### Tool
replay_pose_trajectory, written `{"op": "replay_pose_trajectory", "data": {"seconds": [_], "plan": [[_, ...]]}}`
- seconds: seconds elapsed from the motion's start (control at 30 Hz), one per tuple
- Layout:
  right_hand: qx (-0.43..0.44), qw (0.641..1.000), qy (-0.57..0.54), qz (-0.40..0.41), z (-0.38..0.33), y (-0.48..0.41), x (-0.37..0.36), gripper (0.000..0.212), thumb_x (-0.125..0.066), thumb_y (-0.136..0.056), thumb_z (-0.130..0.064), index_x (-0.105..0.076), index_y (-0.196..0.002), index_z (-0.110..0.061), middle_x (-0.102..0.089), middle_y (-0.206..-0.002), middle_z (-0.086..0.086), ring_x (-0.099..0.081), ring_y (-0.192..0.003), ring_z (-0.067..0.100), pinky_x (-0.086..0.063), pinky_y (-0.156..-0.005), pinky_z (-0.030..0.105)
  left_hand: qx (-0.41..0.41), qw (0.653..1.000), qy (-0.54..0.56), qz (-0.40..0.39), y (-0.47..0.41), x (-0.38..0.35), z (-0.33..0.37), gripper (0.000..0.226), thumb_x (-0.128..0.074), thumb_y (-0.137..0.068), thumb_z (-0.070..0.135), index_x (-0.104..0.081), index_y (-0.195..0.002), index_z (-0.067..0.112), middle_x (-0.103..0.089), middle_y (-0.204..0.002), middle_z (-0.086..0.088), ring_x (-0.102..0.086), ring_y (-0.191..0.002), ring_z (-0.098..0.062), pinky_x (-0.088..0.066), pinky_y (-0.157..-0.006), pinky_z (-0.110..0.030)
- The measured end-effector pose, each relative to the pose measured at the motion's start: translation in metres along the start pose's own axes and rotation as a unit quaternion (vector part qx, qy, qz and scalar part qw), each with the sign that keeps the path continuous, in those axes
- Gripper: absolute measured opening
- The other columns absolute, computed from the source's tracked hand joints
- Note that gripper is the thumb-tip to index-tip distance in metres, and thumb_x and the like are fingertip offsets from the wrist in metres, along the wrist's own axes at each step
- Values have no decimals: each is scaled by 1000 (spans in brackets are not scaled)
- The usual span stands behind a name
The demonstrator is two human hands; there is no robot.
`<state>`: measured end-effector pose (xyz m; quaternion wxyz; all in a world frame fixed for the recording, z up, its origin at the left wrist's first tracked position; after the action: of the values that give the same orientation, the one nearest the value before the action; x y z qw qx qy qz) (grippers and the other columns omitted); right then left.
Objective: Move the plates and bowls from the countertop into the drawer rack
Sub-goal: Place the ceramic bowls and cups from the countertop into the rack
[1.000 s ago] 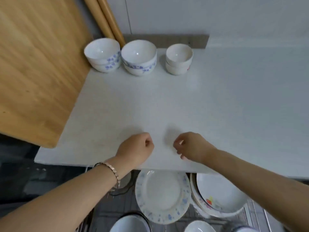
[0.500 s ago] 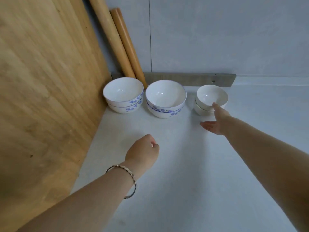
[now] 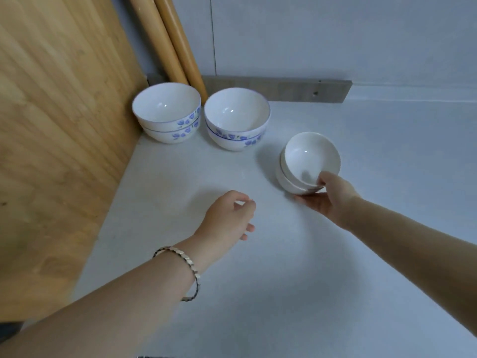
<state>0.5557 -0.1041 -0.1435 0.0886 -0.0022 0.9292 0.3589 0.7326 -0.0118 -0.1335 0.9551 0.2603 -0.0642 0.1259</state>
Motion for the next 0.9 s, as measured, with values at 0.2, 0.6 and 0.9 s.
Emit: {"op": "replay_pose_trajectory", "data": {"seconds": [0.2,0.6,0.9], "plan": [[-39,985,154,-73,55,88,45,25,-33,-89,0,-50,-106,-1,-63,-87,20,-66,-71,34,-60,-58,28,79,992,79,-65,76,-56,-11,64,-54,-90,38,-21,-145,34,-56,-109,-4,-68,-72,-23,-58,-64,-37],[-85,861,448,-225,157,216,114,52,-59,-80,-22,-48,-131,-17,-62,-93,1,-64,-73,19,-57,-67,30,130,989,74,9,254,-87,-135,50,-35,-90,-6,-38,-121,33,-51,-107,2,-54,-92,-17,-61,-60,-37],[19,720,654,-230,261,222,142,53,-41,-86,-6,-49,-133,-30,-63,-126,5,-57,-113,25,-44,-84,26,243,951,-109,-159,296,-108,-240,54,-40,-92,14,-30,-140,36,-55,-107,3,-65,-85,-21,-61,-74,-35]]}}
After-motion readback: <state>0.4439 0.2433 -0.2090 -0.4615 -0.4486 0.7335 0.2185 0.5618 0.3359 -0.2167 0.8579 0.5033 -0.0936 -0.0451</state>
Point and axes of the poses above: each hand's wrist, its own y-axis away from the middle knuckle, its own x-axis out of the back of the hand, z = x × y, the point moved 8 cm from there along -y, towards the middle knuckle
